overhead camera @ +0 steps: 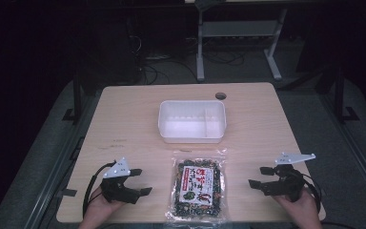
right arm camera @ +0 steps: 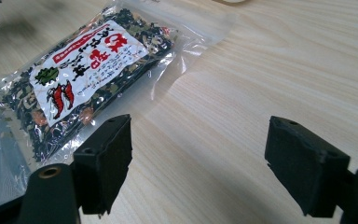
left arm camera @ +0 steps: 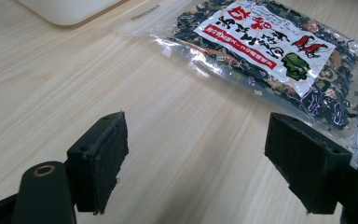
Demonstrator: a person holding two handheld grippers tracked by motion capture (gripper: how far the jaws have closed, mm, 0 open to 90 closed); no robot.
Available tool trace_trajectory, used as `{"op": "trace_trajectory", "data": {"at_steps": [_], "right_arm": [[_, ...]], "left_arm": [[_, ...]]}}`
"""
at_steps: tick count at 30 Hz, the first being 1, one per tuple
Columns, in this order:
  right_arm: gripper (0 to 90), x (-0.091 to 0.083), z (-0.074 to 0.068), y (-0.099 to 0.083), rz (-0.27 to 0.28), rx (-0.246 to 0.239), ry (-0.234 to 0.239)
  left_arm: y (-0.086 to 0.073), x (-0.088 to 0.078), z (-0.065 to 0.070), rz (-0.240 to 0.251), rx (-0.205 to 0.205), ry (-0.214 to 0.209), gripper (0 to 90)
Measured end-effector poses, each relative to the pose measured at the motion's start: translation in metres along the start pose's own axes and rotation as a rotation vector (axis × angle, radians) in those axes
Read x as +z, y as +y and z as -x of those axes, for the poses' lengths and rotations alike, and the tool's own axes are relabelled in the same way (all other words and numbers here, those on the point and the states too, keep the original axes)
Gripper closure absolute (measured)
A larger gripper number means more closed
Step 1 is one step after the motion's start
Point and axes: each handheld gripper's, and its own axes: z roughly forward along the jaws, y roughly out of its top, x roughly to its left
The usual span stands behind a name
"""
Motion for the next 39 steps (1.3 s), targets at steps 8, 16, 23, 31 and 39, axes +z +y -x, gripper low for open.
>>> {"op": "trace_trajectory", "data": {"at_steps": [8, 16, 23, 31, 39], "right_arm": [[16.9, 0.007, -0.002, 0.005, -0.019, 0.007, 0.017], [18.0, 0.016, -0.002, 0.019, -0.041, 0.013, 0.030], [19.3, 0.034, 0.001, 0.039, -0.089, 0.028, 0.042], [23.2, 0.055, 0.005, 0.064, -0.116, 0.047, 0.065], [27.0, 0.081, 0.012, 0.090, -0.194, 0.074, 0.042]], "left_arm": [[0.003, 0.003, 0.002, -0.002, 0.006, 0.000, 20.6], [0.011, 0.010, 0.006, 0.005, 0.008, -0.017, 22.3], [0.020, 0.016, 0.010, 0.000, 0.016, -0.027, 26.0], [0.032, 0.029, 0.022, -0.007, 0.044, -0.071, 41.0], [0.040, 0.050, 0.035, -0.055, 0.064, -0.158, 57.9]]}}
